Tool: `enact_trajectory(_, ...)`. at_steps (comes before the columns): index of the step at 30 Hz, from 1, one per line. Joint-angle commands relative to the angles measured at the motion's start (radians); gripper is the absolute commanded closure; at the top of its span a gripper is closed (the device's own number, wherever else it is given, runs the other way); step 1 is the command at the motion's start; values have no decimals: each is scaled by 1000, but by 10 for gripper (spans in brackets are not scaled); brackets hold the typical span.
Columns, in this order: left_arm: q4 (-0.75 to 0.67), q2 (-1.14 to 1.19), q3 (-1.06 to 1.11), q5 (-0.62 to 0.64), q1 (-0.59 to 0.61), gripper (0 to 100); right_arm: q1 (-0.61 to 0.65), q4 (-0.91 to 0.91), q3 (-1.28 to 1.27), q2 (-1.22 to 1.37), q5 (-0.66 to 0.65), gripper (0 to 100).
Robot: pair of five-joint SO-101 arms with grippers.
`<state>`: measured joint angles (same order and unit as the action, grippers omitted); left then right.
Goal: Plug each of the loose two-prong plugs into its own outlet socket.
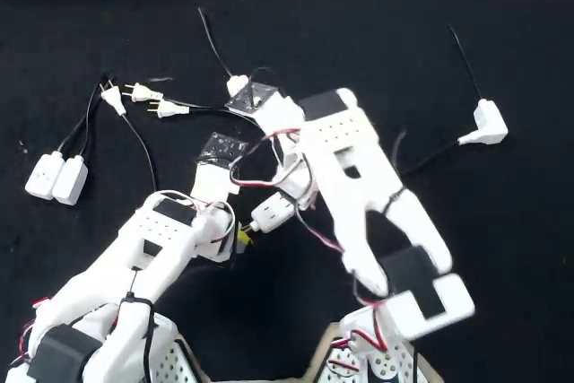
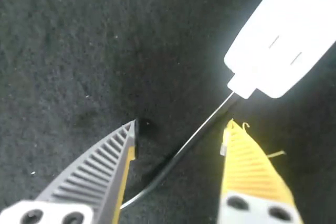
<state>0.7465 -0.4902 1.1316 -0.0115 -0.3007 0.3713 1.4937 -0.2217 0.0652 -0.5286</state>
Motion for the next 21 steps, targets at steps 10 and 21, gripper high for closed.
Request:
enact_trajectory(10, 11, -3, -28, 6, -5, 733, 23, 183, 378, 239, 83, 988)
enact_trajectory(21, 9, -3, -28, 8, -5, 733, 40, 195, 394, 269, 87, 988)
